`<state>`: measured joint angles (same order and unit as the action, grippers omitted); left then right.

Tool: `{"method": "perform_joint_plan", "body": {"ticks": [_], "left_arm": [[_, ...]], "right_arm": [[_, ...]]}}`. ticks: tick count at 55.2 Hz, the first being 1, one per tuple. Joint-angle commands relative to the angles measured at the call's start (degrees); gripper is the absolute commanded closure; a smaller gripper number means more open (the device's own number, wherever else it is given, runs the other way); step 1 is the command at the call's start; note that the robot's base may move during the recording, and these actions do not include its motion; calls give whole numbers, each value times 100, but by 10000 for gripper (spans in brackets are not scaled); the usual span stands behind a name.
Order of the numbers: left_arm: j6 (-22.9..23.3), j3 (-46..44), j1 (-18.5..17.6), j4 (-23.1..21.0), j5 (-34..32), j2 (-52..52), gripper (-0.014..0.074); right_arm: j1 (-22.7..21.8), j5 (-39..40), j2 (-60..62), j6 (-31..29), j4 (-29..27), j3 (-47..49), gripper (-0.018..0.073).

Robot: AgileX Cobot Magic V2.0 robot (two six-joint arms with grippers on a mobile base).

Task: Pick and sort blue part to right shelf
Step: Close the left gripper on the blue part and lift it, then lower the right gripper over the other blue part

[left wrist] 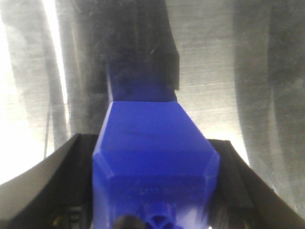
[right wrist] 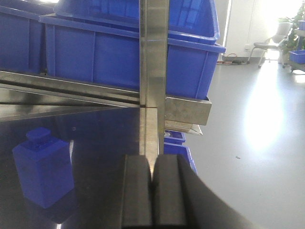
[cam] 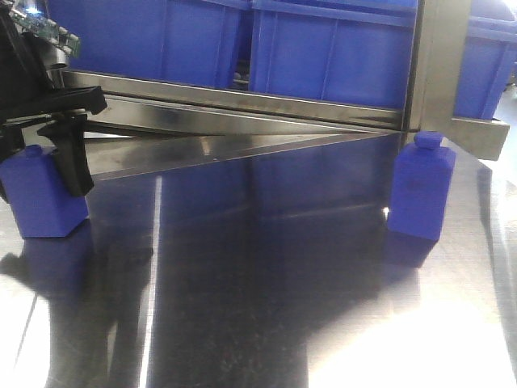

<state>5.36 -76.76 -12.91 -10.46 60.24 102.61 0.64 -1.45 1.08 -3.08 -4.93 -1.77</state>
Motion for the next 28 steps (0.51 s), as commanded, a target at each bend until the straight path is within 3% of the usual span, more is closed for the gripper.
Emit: {"method": "perform_joint_plan", "body": {"ticks": [1, 13, 22, 28], "left_arm": [[22, -223, -36, -62, 48, -247, 260], [-168, -351, -115, 10, -28, -838, 260], [-173, -165, -354, 684, -603, -2194, 260], [-173, 241, -381, 883, -1104, -3034, 260]], "right_arm": [[3, 513, 49, -39, -21, 53, 501], [3, 519, 49, -39, -21, 53, 501], [3, 754, 49, -39, -65, 53, 501], [3, 821, 49, -39, -108, 53, 501]]}}
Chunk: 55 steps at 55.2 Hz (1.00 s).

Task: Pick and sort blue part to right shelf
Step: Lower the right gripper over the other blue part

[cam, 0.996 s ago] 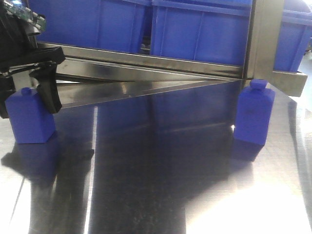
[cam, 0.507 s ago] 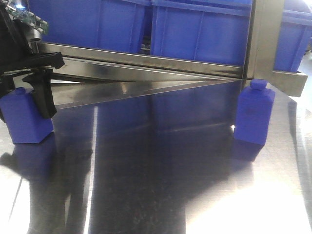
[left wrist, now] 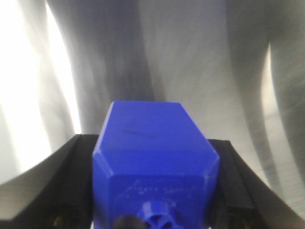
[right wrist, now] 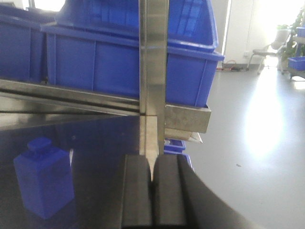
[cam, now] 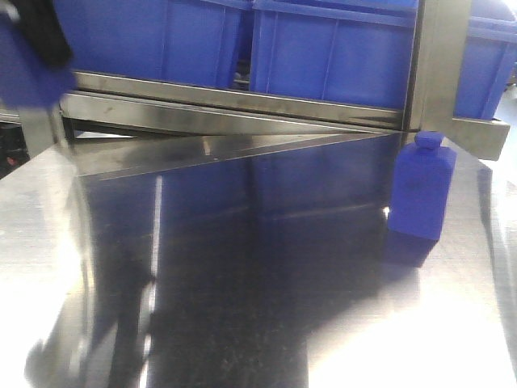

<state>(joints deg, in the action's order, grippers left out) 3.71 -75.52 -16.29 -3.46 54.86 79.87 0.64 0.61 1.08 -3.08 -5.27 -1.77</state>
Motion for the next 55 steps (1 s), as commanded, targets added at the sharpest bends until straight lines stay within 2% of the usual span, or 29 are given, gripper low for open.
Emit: {"method": "perform_joint_plan", "body": {"ticks": [1, 7, 13, 22, 31, 37, 43, 47, 55], "left_arm": [[-8, 182, -42, 212, -633, -882, 260], [-8, 784, -42, 539, -1188, -1860, 260], [-8, 1526, -42, 798, -1817, -2805, 260], [-8, 2772, -42, 812, -2673, -4240, 260], [-8, 3738, -42, 822, -2958, -5294, 260], [-8, 4050, -42, 812, -2958, -5641, 260], [-8, 4104, -42, 786, -2958, -5743, 260], [-8, 4104, -42, 786, -3001, -5743, 260], [-8, 4104, -42, 786, -3080, -5743, 260]], "right_arm": [[3, 615, 49, -39, -120, 59, 501], [3, 509, 49, -39, -347, 145, 501], [3, 80, 49, -39, -356, 462, 501], [3, -830, -142, -39, -356, 1244, 501], [8, -1657, -882, -39, -362, 2193, 484], [194, -2143, -1535, -39, -368, 2859, 363], [690, -2650, -2259, -39, -368, 3472, 182], [1058, -3057, -2748, -39, -395, 3873, 95], [1674, -3441, -3601, -39, -395, 4379, 58]]}}
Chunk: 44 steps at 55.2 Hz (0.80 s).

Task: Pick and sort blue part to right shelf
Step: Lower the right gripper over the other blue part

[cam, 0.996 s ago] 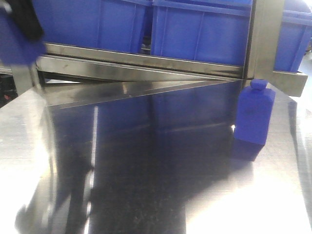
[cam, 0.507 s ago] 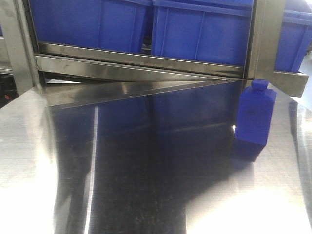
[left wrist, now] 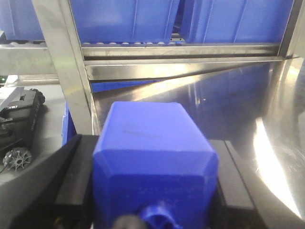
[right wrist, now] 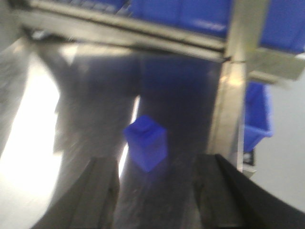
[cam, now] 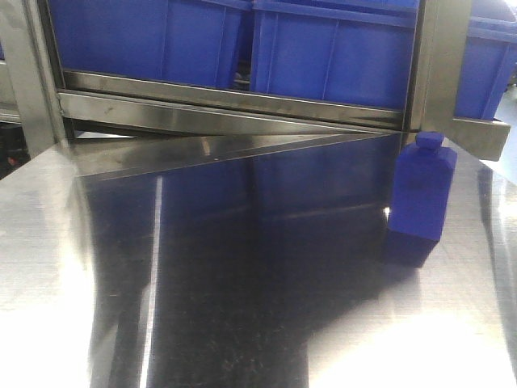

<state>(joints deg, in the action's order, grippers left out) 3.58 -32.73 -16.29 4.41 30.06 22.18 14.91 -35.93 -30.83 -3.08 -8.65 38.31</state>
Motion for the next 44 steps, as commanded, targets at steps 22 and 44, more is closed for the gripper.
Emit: {"method": "perform_joint_plan", "body": {"ticks": [22, 44], "left_arm": [[5, -174, -42, -1, -635, 26, 260], [5, -174, -42, -1, -645, 26, 260]], "right_arm": [[529, -745, -2473, -983, -69, 1862, 57], [501, -3712, -5406, -2233, 72, 4334, 59]]}}
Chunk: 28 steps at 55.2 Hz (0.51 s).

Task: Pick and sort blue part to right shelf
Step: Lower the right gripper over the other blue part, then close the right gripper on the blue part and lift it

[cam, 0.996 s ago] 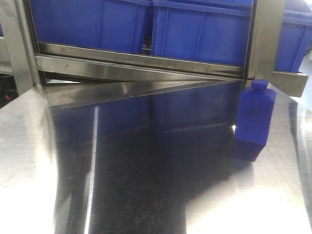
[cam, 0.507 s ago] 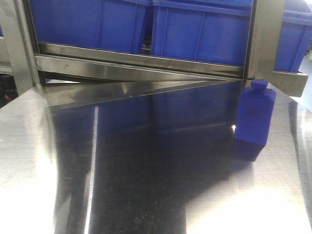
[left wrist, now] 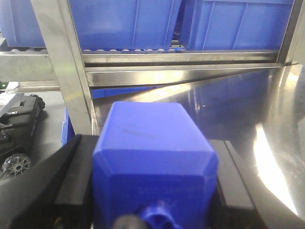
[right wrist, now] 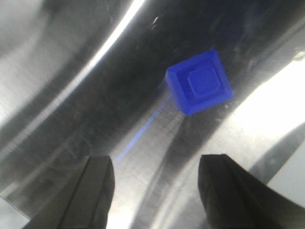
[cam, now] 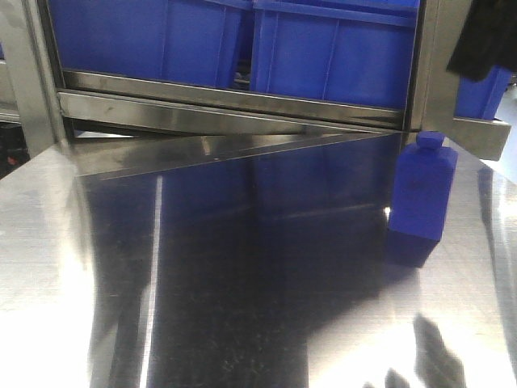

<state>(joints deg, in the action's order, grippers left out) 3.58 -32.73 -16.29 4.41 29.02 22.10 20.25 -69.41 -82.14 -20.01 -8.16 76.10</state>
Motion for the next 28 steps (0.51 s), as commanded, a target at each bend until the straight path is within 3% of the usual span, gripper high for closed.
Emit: {"method": "perform_joint_plan", "body": {"ticks": [1, 15, 28], "left_arm": [[5, -174, -42, -1, -542, 34, 260], [5, -174, -42, -1, -542, 34, 260], [5, -174, -42, -1, -542, 34, 260]], "right_arm": [[-34, -384, -390, -620, 46, 610, 59], [-34, -269, -1167, -861, 567, 991, 59], [-98, -63, -1566, -1301, 615, 991, 59]]}}
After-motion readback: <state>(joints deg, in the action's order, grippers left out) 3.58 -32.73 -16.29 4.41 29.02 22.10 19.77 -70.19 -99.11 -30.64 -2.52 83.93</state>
